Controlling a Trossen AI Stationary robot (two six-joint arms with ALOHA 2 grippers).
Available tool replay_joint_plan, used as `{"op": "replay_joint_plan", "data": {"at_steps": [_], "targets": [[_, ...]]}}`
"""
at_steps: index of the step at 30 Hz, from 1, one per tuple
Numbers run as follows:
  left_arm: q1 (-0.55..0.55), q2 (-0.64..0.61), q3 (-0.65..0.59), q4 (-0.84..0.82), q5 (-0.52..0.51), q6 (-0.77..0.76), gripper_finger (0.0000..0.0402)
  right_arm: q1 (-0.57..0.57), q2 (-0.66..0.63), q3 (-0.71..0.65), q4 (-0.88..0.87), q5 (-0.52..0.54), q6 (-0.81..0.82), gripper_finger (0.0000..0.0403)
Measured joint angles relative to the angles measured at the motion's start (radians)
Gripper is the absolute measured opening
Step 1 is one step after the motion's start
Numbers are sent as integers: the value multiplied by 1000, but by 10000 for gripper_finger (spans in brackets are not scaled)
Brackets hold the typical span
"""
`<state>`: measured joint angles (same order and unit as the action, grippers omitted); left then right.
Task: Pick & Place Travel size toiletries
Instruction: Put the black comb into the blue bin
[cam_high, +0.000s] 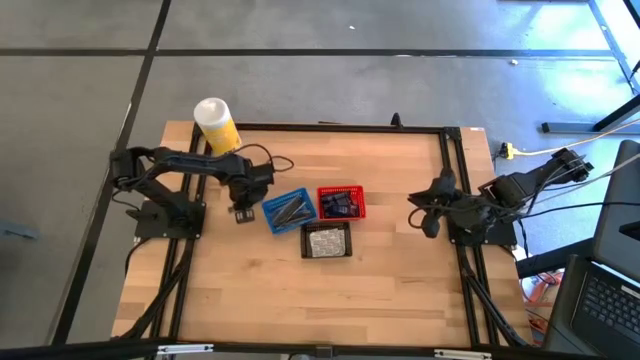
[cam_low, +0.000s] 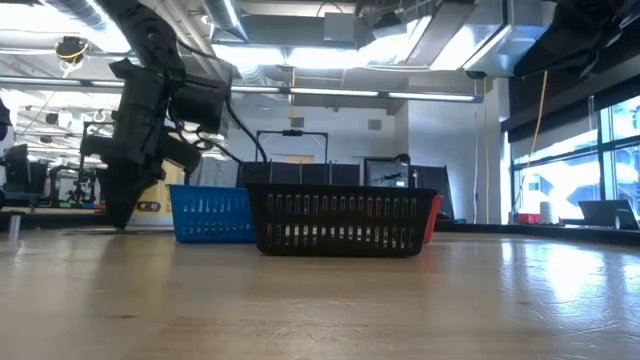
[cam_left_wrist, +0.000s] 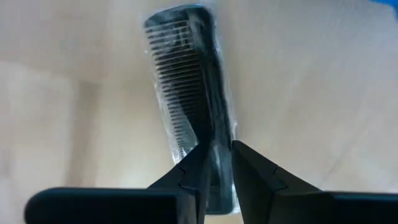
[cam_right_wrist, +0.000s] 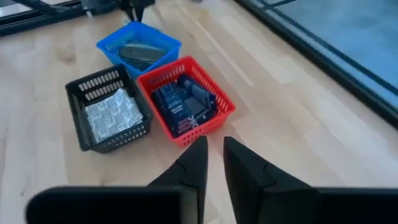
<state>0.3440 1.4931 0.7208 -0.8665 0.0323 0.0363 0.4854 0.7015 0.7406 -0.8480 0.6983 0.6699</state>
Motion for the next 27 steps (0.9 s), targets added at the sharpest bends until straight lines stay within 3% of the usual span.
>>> {"op": "replay_joint_plan", "data": {"at_steps": [4, 15, 22, 27], "targets": [[23, -42, 0, -12, 5, -15, 51, 0, 7, 0, 2, -51, 2, 65], [-48, -75, 1, -16, 30, -55, 44, 0, 11, 0, 1, -315, -1, 93], [-53, -142, 4, -21, 32, -113, 37, 0, 11, 0, 2, -349, -1, 107], [-43, -158, 4, -20, 30, -105, 68, 0, 11, 0, 2, -349, -1, 117]]}}
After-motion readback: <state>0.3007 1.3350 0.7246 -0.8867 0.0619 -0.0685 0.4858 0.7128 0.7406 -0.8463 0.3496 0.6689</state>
